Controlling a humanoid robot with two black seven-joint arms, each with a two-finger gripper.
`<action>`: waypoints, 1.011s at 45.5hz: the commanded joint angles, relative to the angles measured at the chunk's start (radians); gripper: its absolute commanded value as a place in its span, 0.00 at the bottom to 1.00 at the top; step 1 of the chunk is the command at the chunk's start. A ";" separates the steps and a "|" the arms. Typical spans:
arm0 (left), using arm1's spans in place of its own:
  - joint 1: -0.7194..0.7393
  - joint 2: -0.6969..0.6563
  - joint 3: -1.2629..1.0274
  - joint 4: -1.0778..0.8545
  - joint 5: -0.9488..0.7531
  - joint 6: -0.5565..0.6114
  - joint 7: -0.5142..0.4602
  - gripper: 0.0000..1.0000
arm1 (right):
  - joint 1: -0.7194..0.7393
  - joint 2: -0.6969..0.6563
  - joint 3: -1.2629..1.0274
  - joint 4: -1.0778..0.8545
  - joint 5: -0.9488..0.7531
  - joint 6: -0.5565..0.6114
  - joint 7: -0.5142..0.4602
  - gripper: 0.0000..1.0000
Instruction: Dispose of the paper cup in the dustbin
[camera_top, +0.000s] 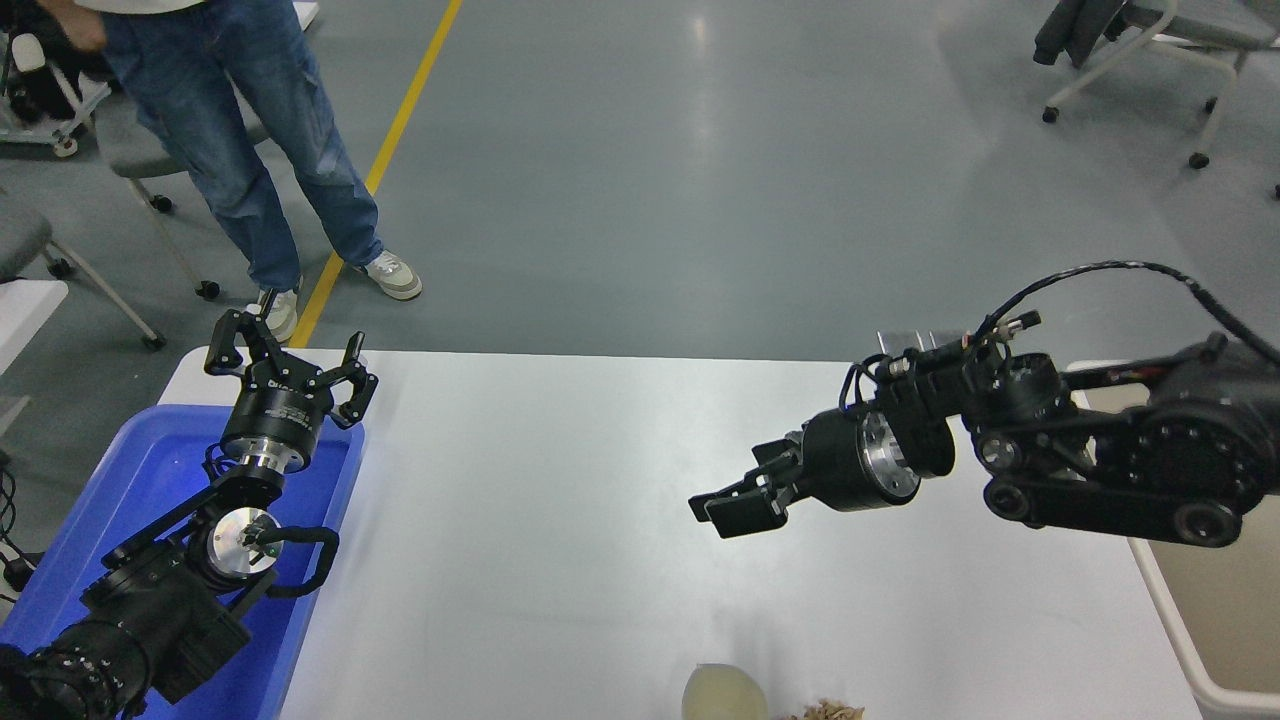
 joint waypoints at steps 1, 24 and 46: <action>0.000 0.000 0.000 0.000 0.000 0.000 0.000 1.00 | 0.053 0.171 -0.198 -0.001 -0.110 0.009 0.030 1.00; 0.000 0.000 0.000 0.000 0.000 0.000 0.000 1.00 | -0.010 0.259 -0.264 -0.057 -0.161 0.040 0.105 1.00; 0.000 0.000 0.000 0.000 0.000 0.001 0.000 1.00 | -0.029 0.280 -0.253 -0.110 -0.138 0.052 0.106 0.99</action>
